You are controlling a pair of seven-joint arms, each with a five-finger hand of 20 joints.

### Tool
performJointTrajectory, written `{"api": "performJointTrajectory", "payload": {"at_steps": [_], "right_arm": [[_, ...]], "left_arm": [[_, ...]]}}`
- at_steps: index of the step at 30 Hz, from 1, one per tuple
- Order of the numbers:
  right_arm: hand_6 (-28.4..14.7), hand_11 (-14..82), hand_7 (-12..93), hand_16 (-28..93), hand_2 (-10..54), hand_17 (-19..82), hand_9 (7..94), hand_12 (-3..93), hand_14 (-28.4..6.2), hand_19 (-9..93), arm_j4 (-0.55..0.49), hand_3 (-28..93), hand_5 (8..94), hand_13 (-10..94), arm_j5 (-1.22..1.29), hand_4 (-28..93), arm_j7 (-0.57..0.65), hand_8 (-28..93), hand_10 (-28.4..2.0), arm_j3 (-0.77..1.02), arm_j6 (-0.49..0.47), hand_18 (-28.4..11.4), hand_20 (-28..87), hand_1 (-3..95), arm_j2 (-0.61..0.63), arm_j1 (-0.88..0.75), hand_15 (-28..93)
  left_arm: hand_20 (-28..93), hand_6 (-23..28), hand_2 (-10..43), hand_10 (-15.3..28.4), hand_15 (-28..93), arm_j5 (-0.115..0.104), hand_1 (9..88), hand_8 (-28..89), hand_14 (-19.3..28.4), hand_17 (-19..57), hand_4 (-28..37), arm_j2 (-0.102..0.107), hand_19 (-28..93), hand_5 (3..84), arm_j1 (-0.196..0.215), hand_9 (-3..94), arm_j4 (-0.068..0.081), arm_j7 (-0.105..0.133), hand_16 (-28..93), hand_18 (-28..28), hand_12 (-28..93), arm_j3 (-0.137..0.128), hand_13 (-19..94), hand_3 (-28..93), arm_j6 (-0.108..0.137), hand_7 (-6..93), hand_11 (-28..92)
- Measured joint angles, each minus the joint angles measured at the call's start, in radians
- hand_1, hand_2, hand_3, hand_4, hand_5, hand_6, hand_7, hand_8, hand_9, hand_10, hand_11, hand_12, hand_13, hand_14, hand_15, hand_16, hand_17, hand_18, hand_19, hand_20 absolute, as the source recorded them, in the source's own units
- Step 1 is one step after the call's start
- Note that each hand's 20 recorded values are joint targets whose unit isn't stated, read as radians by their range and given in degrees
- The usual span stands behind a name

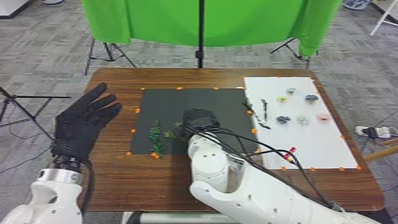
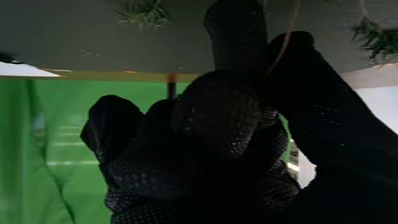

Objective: Arrange flowers

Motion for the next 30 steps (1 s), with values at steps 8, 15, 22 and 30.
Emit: {"api": "performJointTrajectory", "payload": {"at_steps": [8,15,22,30], "right_arm": [[0.8,55.4,27,21,-0.7,49,93.7,14.8,-12.8,93,0.014,74,93.7,85,0.001,-25,-0.013,-16,-12.1,-0.014,0.103,-28.3,68,34.4,0.003,0.002,79],[0.5,55.0,26,20,-1.3,49,93.7,14.9,-12.6,93,0.015,74,93.7,85,-0.009,-25,-0.017,-15,-11.4,-0.018,0.149,-28.4,68,33.3,0.01,0.002,79],[0.2,51.7,21,20,-1.6,48,93.7,16.4,-12.7,93,0.0,74,93.7,84,-0.034,-24,-0.02,-14,-11.4,-0.014,0.14,-28.4,67,32.6,0.028,0.002,78],[-4.9,39.3,12,15,-3.5,35,78.9,17.7,-14.7,93,-0.186,75,66.2,71,0.034,-24,-0.02,-11,-16.9,0.135,0.273,-28.2,45,32.2,0.149,-0.045,74]], "left_arm": [[13,10.3,5.6,20.1,51,0.0,24.2,-9,28.1,-8.8,-22.7,0.001,54,40.2,-0.007,35.7,0.003,0.0,-8,26.2,11,0.008,27,81,-0.001,11.5,24],[13,10.3,5.5,20.1,50,0.0,24.1,-9,28.0,-8.8,-22.7,0.002,54,40.2,-0.004,35.5,0.003,0.001,-8,26.2,11,0.01,27,81,0.0,11.4,24],[13,10.2,5.5,20.2,50,-0.003,24.1,-9,28.0,-8.8,-22.9,0.002,54,40.1,0.027,35.6,-0.008,0.012,-8,26.1,11,-0.001,27,81,0.008,11.4,24],[13,10.2,5.5,20.1,51,-0.016,24.1,-9,28.1,-8.8,-22.9,0.006,54,40.1,0.076,35.5,-0.02,0.073,-8,26.2,11,-0.017,27,81,0.03,11.5,24]]}}
